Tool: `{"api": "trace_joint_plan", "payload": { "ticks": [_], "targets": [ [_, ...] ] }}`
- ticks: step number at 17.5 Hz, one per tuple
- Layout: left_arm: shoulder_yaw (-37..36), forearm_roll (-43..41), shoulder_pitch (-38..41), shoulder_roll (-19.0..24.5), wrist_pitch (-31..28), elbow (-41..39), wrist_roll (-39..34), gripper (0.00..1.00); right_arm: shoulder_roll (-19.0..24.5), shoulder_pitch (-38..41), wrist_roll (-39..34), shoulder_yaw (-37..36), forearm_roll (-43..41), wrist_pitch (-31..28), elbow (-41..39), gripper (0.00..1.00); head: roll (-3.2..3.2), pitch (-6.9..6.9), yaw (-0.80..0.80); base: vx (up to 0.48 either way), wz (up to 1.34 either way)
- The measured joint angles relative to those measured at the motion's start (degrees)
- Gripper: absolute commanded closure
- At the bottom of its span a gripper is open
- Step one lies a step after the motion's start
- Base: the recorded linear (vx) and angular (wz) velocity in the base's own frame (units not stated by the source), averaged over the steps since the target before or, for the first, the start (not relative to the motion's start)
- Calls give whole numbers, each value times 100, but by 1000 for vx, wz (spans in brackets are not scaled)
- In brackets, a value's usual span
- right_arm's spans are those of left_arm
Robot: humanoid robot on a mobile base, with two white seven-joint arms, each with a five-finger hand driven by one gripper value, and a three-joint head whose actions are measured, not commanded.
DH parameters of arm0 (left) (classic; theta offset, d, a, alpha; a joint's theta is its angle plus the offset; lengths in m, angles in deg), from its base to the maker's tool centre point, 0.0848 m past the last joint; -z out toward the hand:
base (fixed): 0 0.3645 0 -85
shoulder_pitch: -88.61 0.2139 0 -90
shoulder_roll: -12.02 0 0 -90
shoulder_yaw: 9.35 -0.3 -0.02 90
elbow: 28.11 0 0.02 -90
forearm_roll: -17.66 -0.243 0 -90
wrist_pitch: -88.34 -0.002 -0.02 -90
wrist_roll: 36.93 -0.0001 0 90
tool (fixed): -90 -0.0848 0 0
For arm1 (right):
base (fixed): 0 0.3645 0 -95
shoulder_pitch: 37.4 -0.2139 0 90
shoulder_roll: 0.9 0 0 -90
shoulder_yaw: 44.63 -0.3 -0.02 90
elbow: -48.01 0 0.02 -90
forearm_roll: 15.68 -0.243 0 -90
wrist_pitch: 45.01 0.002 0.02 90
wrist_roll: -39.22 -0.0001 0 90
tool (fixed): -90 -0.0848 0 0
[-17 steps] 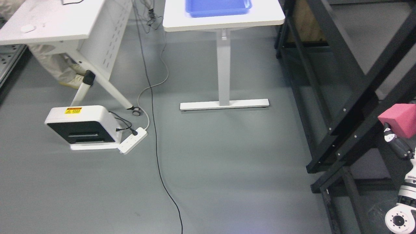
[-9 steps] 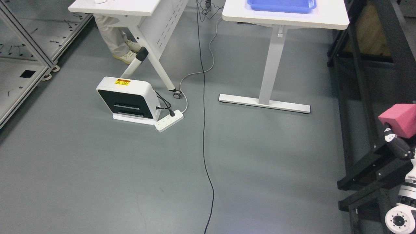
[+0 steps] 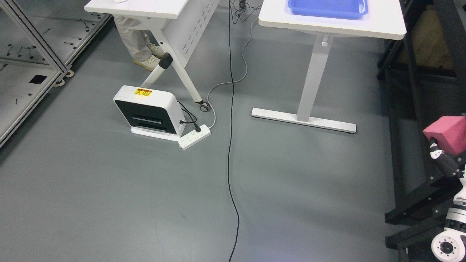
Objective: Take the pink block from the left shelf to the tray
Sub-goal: 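Turn and drive toward the blue tray holding the cube in the right hand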
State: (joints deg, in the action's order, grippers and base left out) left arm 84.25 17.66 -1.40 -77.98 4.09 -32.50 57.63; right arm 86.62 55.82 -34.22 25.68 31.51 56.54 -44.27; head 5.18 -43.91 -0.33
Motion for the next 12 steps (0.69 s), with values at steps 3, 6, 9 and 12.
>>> {"api": "trace_joint_plan", "payload": {
  "ticks": [3, 6, 9, 12],
  "targets": [
    [0, 0, 0, 0, 0, 0, 0, 0, 0, 1, -9, 0, 0, 6, 0, 98, 0, 0, 0, 164, 316],
    [0, 0, 1, 0, 0, 0, 0, 0, 1, 2, -15, 0, 0, 9, 0, 98, 0, 0, 0, 233, 219],
    [0, 0, 1, 0, 0, 0, 0, 0, 1, 3, -18, 0, 0, 16, 2, 98, 0, 0, 0, 291, 138],
    [0, 0, 0, 0, 0, 0, 0, 0, 1, 5, -18, 0, 0, 19, 4, 98, 0, 0, 0, 361, 3]
  ]
}}
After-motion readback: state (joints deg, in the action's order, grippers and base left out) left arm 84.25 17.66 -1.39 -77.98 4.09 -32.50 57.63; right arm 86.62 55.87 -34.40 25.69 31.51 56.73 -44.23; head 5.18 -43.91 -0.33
